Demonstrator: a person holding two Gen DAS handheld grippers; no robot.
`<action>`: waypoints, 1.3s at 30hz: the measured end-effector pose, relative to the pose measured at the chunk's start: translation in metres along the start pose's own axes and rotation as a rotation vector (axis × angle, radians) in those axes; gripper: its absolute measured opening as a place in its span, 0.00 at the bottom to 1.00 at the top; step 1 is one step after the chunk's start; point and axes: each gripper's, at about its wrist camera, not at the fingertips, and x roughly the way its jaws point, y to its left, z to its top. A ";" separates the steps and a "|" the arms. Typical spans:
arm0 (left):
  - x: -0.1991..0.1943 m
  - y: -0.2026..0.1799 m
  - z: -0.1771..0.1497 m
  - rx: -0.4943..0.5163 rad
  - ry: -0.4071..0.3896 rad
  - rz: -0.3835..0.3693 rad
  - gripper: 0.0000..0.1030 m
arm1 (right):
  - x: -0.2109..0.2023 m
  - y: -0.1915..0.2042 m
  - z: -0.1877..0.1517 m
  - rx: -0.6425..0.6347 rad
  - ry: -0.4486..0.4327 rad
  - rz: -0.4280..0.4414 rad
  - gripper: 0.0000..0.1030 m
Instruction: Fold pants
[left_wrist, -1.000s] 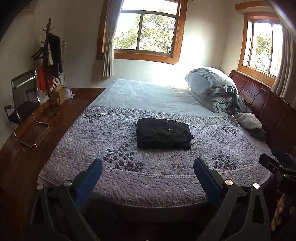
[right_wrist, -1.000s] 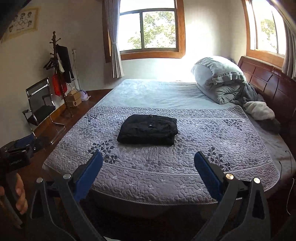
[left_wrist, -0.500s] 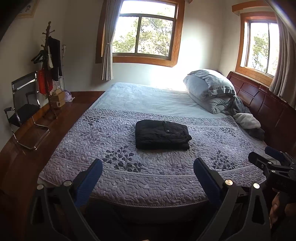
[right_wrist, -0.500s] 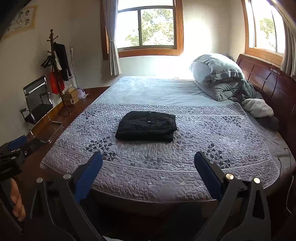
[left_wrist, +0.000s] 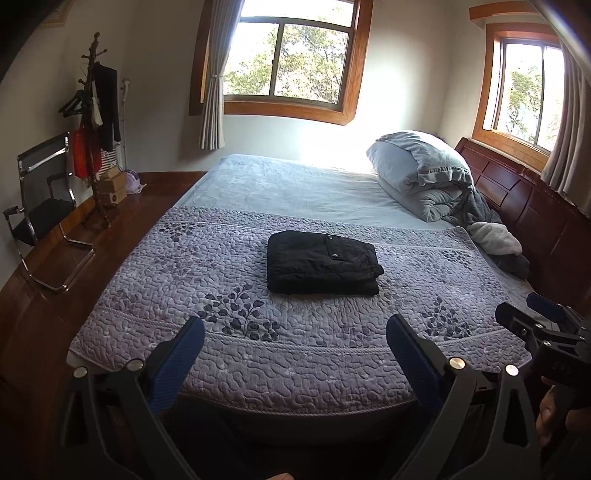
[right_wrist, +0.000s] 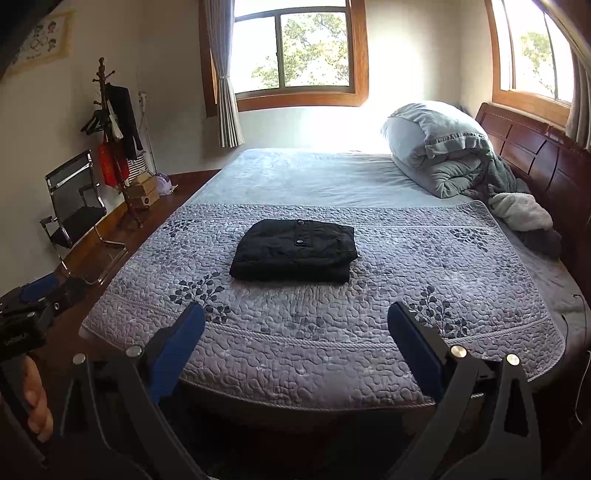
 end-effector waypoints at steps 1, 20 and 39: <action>0.001 0.000 0.000 -0.001 0.004 -0.009 0.96 | 0.001 0.000 0.001 0.001 -0.001 0.004 0.96; 0.013 -0.002 0.007 0.012 0.028 -0.013 0.96 | 0.007 -0.005 -0.001 0.010 -0.002 0.010 0.96; 0.011 -0.005 0.007 0.018 0.013 -0.009 0.96 | 0.009 -0.001 -0.006 0.004 0.002 0.013 0.96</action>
